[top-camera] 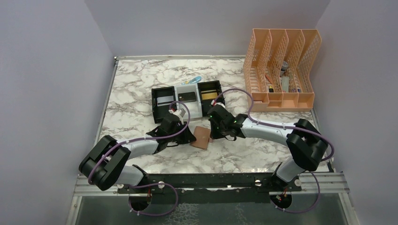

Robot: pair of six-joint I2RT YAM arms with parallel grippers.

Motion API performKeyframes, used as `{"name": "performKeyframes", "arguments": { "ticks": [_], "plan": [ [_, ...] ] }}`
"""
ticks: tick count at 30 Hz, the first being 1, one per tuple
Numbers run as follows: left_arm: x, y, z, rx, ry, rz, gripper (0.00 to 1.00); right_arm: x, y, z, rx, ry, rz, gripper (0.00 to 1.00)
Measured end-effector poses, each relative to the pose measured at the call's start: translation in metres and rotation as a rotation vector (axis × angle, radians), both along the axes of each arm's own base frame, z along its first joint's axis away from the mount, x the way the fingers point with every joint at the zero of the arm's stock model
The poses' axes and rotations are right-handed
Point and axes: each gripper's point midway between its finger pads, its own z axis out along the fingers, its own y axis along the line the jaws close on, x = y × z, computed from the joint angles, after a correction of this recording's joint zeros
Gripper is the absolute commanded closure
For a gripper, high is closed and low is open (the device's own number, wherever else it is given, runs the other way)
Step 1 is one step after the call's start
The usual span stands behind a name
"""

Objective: Take the credit cards out of the card holder

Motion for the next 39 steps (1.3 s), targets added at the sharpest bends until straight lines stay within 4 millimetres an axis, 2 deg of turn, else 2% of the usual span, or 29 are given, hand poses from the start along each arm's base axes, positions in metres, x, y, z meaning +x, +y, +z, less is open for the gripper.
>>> {"name": "performKeyframes", "arguments": {
  "ticks": [10,15,21,23,26,27,29,32,35,39],
  "plan": [
    [-0.001,0.000,0.001,0.004,-0.004,-0.012,0.92,0.000,-0.008,-0.004,0.009,0.038,-0.037,0.81],
    [-0.002,0.000,0.001,0.006,-0.004,-0.016,0.92,0.000,-0.008,-0.006,0.021,0.059,-0.048,0.78],
    [-0.003,0.001,0.001,0.009,-0.001,-0.019,0.91,-0.006,-0.013,-0.019,-0.018,0.099,-0.060,0.77],
    [-0.003,0.001,0.001,0.010,-0.001,-0.020,0.91,-0.007,-0.014,-0.020,-0.021,0.105,-0.061,0.79],
    [-0.004,0.002,0.001,0.012,0.002,-0.020,0.91,-0.008,-0.013,-0.020,-0.014,0.112,-0.063,0.90],
    [-0.005,0.002,0.001,0.012,0.003,-0.020,0.90,-0.008,-0.013,-0.020,-0.011,0.115,-0.064,0.96],
    [-0.005,0.002,0.002,0.013,0.004,-0.020,0.88,-0.009,-0.011,-0.020,0.000,0.123,-0.065,0.99],
    [-0.006,0.003,0.002,0.015,0.006,-0.021,0.83,-0.009,-0.010,-0.020,0.013,0.127,-0.067,0.99],
    [-0.007,0.004,0.003,0.016,0.003,-0.022,0.71,-0.011,-0.010,-0.019,0.032,0.124,-0.067,0.99],
    [-0.008,0.007,0.011,0.015,-0.013,-0.013,0.53,-0.014,-0.011,0.000,0.082,0.092,-0.058,0.99]
  ]
}}
